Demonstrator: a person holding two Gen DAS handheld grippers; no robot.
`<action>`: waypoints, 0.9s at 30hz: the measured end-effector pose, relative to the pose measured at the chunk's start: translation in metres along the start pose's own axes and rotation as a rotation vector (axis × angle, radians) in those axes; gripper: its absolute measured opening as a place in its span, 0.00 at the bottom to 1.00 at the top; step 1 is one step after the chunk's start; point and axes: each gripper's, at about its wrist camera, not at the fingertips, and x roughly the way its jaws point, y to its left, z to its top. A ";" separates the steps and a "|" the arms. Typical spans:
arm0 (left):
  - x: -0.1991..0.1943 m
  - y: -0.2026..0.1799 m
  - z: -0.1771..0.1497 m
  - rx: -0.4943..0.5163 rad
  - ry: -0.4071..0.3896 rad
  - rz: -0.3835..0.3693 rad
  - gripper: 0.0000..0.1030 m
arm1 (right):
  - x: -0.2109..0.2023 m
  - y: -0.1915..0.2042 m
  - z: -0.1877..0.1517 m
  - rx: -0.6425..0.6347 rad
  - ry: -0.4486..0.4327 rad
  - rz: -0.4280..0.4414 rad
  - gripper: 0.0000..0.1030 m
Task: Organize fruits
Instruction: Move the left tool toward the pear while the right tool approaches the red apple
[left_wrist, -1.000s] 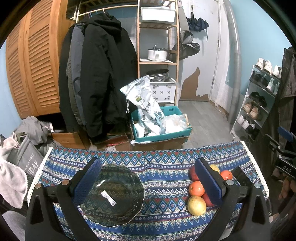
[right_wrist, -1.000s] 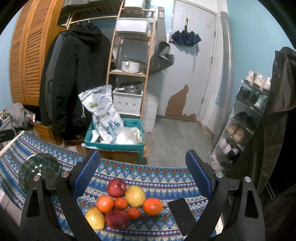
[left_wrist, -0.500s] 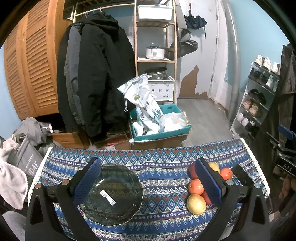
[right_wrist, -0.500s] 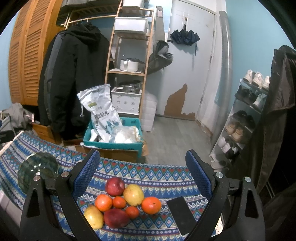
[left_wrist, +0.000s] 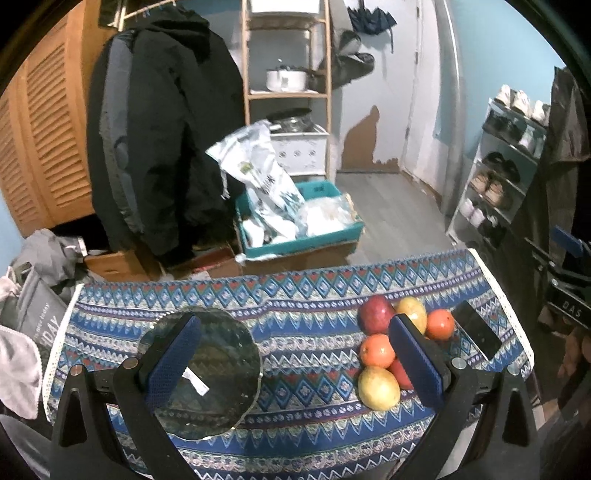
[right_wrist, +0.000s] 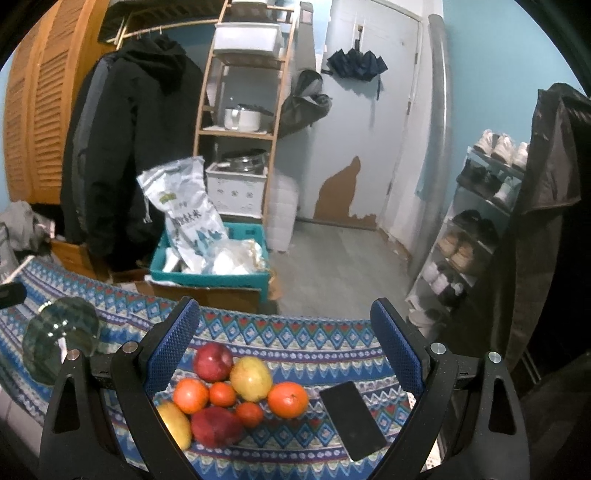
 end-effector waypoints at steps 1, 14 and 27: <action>0.003 -0.003 -0.002 0.002 0.010 -0.005 0.99 | 0.002 -0.002 -0.002 0.003 0.009 -0.001 0.89; 0.061 -0.034 -0.038 0.060 0.183 -0.049 0.99 | 0.044 -0.008 -0.038 0.032 0.193 0.039 0.89; 0.117 -0.068 -0.076 0.142 0.328 -0.066 0.98 | 0.084 -0.007 -0.087 0.069 0.383 0.069 0.89</action>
